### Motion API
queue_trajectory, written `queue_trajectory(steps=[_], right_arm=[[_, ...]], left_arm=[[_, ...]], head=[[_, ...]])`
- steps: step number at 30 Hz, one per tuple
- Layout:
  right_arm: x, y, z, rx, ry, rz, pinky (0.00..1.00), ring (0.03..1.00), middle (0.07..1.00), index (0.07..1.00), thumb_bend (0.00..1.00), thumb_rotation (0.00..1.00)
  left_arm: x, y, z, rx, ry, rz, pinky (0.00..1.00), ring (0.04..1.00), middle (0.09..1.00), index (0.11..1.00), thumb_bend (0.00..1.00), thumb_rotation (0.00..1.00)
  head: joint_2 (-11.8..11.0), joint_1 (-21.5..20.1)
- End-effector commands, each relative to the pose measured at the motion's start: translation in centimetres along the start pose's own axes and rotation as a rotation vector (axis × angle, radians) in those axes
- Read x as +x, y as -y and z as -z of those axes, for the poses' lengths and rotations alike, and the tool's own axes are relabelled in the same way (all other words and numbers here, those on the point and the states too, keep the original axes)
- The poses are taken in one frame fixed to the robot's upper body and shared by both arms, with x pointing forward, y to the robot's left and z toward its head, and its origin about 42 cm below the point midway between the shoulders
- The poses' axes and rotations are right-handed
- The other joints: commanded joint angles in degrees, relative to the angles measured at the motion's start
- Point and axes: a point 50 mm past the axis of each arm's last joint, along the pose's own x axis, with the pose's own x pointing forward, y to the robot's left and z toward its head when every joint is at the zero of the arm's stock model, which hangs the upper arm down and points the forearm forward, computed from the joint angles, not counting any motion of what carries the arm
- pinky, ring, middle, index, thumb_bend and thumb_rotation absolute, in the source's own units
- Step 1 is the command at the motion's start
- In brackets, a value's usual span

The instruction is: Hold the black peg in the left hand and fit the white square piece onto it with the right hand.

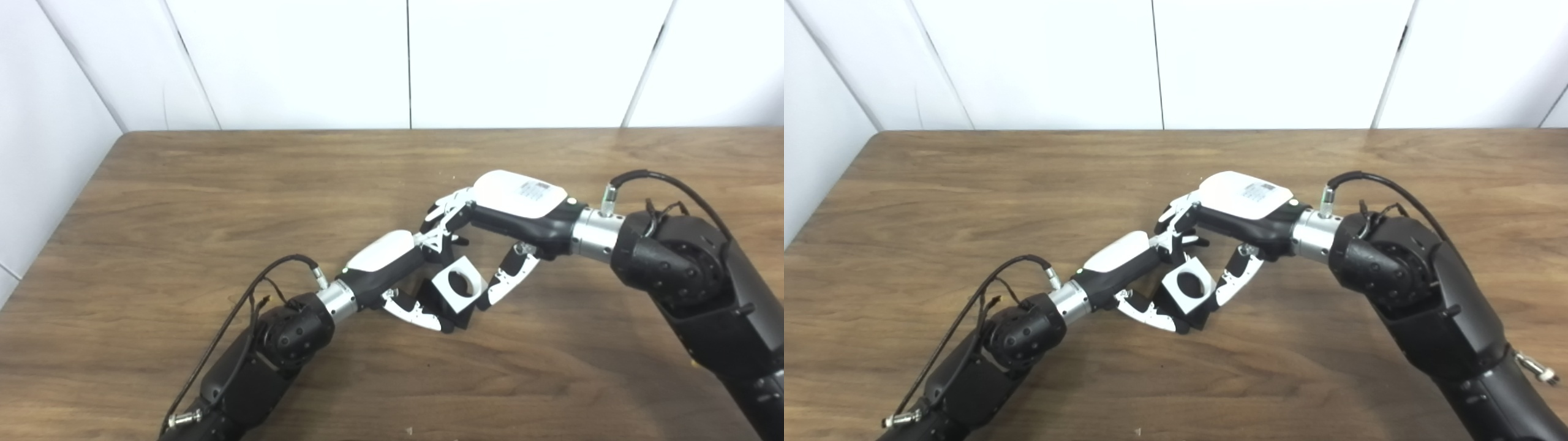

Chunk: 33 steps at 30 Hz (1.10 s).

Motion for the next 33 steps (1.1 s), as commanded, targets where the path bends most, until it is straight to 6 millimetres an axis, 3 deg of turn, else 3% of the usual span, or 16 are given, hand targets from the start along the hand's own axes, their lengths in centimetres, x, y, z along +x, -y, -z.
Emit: queue_trajectory(steps=[1, 12, 33], right_arm=[[0.6, 2.3, -0.6, -0.057, 0.035, 0.053, 0.87, 0.869, 0.804, 0.479, 0.52, 0.14], [1.4, 1.2, 0.1, -0.038, 0.030, 0.025, 0.86, 0.871, 0.804, 0.479, 0.52, 0.14], [1.3, 1.1, 1.8, -0.013, -0.027, 0.015, 0.86, 0.867, 0.797, 0.479, 0.52, 0.14]], left_arm=[[-1.1, 2.8, 1.8, 0.051, -0.131, 0.143, 0.99, 1.000, 0.935, 0.491, 0.52, 0.08], [-1.2, 3.0, 1.6, 0.046, -0.128, 0.142, 1.00, 1.000, 0.934, 0.492, 0.52, 0.08], [-1.5, 3.4, 1.0, 0.046, -0.122, 0.141, 0.99, 1.000, 0.931, 0.492, 0.52, 0.08]], head=[[0.0, 0.0], [0.1, 0.2], [0.3, 0.1]])
